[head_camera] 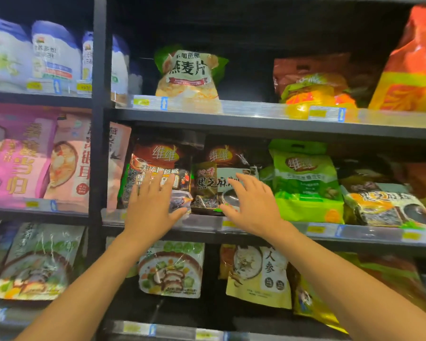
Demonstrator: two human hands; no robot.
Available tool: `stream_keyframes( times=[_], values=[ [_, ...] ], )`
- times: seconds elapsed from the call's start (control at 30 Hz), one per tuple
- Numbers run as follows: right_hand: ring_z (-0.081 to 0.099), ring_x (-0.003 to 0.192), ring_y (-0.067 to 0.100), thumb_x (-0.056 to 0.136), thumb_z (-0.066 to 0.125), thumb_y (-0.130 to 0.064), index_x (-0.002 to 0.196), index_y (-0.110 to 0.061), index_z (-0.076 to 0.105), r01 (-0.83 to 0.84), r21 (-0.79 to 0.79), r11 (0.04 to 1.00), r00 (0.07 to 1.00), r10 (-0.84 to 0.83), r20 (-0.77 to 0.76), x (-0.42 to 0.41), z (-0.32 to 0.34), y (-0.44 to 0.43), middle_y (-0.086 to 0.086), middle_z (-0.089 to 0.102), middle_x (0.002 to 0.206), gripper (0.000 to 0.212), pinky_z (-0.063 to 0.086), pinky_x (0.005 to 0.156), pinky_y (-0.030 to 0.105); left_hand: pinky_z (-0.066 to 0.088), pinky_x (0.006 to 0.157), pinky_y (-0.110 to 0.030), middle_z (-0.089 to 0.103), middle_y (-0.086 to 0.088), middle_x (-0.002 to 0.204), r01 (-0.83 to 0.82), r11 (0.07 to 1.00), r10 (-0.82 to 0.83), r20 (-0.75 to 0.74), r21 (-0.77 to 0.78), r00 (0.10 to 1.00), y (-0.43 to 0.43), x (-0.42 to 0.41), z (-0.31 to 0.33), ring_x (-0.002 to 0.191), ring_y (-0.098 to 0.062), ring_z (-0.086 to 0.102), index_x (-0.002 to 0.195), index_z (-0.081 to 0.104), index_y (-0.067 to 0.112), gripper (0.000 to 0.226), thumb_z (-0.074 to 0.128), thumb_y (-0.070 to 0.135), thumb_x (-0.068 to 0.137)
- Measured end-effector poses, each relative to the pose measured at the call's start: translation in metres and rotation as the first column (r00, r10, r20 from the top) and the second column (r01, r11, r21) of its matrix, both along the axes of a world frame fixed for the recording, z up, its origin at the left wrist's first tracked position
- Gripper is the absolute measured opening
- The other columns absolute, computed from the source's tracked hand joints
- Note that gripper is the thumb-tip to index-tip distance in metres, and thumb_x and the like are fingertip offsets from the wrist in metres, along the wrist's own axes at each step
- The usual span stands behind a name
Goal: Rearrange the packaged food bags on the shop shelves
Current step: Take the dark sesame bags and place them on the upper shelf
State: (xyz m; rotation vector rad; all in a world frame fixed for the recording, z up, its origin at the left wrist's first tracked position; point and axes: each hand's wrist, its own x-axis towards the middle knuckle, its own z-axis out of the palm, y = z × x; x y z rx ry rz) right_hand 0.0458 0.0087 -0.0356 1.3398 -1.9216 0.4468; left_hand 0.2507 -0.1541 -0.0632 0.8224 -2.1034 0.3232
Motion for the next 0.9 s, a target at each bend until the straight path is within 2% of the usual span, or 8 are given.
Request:
stream_keyframes(
  times=[0.1, 0.23, 0.43, 0.6, 0.77, 0.9],
  values=[
    [0.034, 0.149, 0.025, 0.091, 0.043, -0.068, 0.151, -0.026, 0.046, 0.029, -0.014, 0.999, 1.000, -0.029, -0.007, -0.019, -0.006, 0.046, 0.003, 0.040, 0.160, 0.073, 0.032, 0.119, 0.049, 0.021, 0.124, -0.060, 0.018, -0.006, 0.170, 0.034, 0.998, -0.033, 0.027, -0.044, 0.999, 0.037, -0.028, -0.002, 0.159, -0.031, 0.008, 0.163, 0.021, 0.026, 0.094, 0.051, 0.075, 0.088],
    [0.030, 0.151, 0.026, 0.090, 0.044, -0.069, 0.154, -0.025, 0.041, 0.102, 0.006, 0.995, 0.995, -0.102, 0.021, -0.047, -0.015, 0.114, 0.002, 0.036, 0.163, 0.077, 0.030, 0.120, 0.049, 0.024, 0.123, -0.060, 0.019, -0.006, 0.170, 0.086, 0.996, -0.083, 0.072, -0.036, 0.994, 0.094, -0.068, -0.008, 0.159, -0.031, 0.008, 0.163, 0.018, 0.027, 0.094, 0.052, 0.074, 0.089],
    [0.032, 0.150, 0.025, 0.089, 0.044, -0.070, 0.153, -0.024, 0.043, 0.197, 0.009, 0.980, 0.979, -0.197, 0.052, -0.092, -0.024, 0.219, 0.002, 0.037, 0.162, 0.078, 0.031, 0.119, 0.048, 0.026, 0.121, -0.062, 0.026, -0.006, 0.168, 0.249, 0.968, -0.245, 0.093, -0.035, 0.965, 0.185, -0.132, -0.012, 0.158, -0.030, 0.015, 0.161, 0.028, 0.027, 0.090, 0.058, 0.070, 0.089],
    [0.035, 0.149, 0.025, 0.087, 0.046, -0.070, 0.152, -0.024, 0.043, 0.272, -0.009, 0.962, 0.957, -0.270, 0.105, -0.127, -0.032, 0.298, 0.002, 0.037, 0.162, 0.079, 0.034, 0.118, 0.048, 0.019, 0.124, -0.059, 0.021, -0.001, 0.170, 0.367, 0.929, -0.369, 0.079, 0.044, 0.926, 0.246, -0.185, -0.014, 0.159, -0.026, 0.012, 0.162, 0.023, 0.029, 0.087, 0.052, 0.071, 0.091],
    [0.037, 0.148, 0.021, 0.086, 0.044, -0.071, 0.153, -0.027, 0.043, 0.331, -0.046, 0.942, 0.934, -0.320, 0.160, -0.160, -0.040, 0.353, 0.000, 0.042, 0.159, 0.080, 0.039, 0.116, 0.047, 0.014, 0.126, -0.054, 0.022, 0.002, 0.170, 0.417, 0.907, -0.420, 0.107, 0.056, 0.901, 0.292, -0.224, -0.010, 0.159, -0.025, 0.011, 0.163, 0.017, 0.030, 0.085, 0.049, 0.069, 0.094],
    [0.041, 0.144, 0.018, 0.088, 0.047, -0.070, 0.150, -0.027, 0.045, 0.362, -0.068, 0.930, 0.920, -0.345, 0.186, -0.188, -0.044, 0.374, -0.002, 0.044, 0.157, 0.075, 0.043, 0.113, 0.045, 0.019, 0.125, -0.051, 0.032, 0.002, 0.166, 0.443, 0.892, -0.451, 0.124, 0.085, 0.884, 0.308, -0.259, -0.002, 0.156, -0.024, 0.020, 0.162, 0.021, 0.024, 0.086, 0.051, 0.067, 0.094]
  ],
)
